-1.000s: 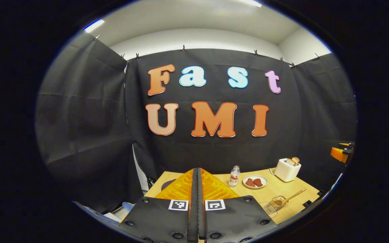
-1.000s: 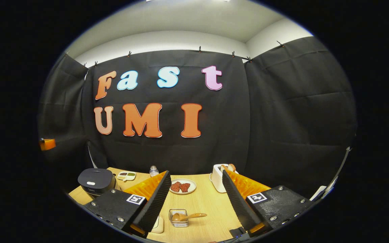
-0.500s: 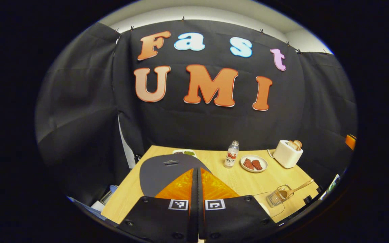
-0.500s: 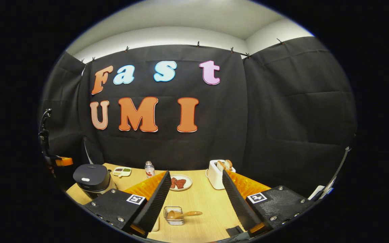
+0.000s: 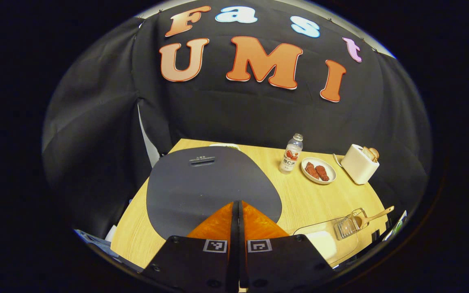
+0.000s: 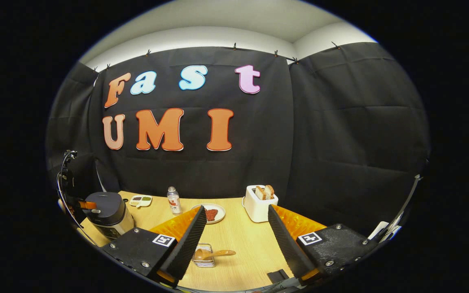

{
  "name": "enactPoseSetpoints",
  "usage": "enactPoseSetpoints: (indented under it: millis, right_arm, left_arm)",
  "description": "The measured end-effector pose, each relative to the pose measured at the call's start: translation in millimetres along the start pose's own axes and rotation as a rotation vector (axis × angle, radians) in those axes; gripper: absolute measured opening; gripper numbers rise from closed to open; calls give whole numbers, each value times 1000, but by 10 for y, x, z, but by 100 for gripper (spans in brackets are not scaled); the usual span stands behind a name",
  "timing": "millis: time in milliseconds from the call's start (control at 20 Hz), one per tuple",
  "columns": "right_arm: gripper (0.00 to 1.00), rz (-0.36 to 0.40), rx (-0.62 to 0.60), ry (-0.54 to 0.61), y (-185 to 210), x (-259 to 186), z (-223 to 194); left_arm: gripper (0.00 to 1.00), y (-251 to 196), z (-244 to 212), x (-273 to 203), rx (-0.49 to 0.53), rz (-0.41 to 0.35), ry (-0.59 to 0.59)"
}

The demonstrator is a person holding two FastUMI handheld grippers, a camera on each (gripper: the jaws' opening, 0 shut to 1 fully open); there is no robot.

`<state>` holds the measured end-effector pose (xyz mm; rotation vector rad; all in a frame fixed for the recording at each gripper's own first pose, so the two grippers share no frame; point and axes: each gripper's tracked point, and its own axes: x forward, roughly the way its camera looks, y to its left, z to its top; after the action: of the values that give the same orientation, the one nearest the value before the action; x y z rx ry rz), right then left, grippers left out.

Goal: Close the left gripper, press the button to open the rice cooker; take a wooden spoon from the chopstick holder with the right hand, scoop a spoonful of rice and pour it into the rice cooker, then put the wooden spoon back into the chopstick holder.

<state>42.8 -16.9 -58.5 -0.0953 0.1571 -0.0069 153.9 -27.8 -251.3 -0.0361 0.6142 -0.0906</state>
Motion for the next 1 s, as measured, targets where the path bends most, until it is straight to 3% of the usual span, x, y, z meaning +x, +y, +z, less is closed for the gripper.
enactPoseSetpoints:
  millis: [200, 250, 400, 450, 500, 550, 650, 750, 800, 1000]
  right_arm:
    - [94, -5, 15, 13, -37, 39, -49]
    - [94, -7, 18, 15, -44, 43, -51]
    - [94, -5, 23, 23, -54, 49, -91]
    - [94, -5, 23, 24, -56, 46, -103]
    - [94, -5, 24, 27, -57, 65, -122]
    - [94, -1, 27, 31, -56, 67, -147]
    - [94, 9, 37, 33, -40, 61, -173]
    - [94, 10, 42, 29, -53, 91, -193]
    - [94, 11, 46, 29, -53, 107, -214]
    - [94, 20, 63, 33, -41, 157, -310]
  left_arm:
    - [4, 64, -68, 60, -15, 21, 5]
    - [0, 65, -142, 63, -25, 21, 17]
    - [5, 64, -194, 67, -57, 15, 41]
    - [0, 49, -287, 55, -51, 5, 73]
    - [5, 70, -203, 62, -38, 3, 42]
    - [1, 73, -241, 57, -41, 4, 48]
    - [10, 74, -166, 48, -30, 15, 14]
    - [0, 54, -113, 2, 7, 35, -1]
    - [5, 41, -49, -44, 33, 40, -14]
    - [4, 96, 620, -404, 45, 78, -189]
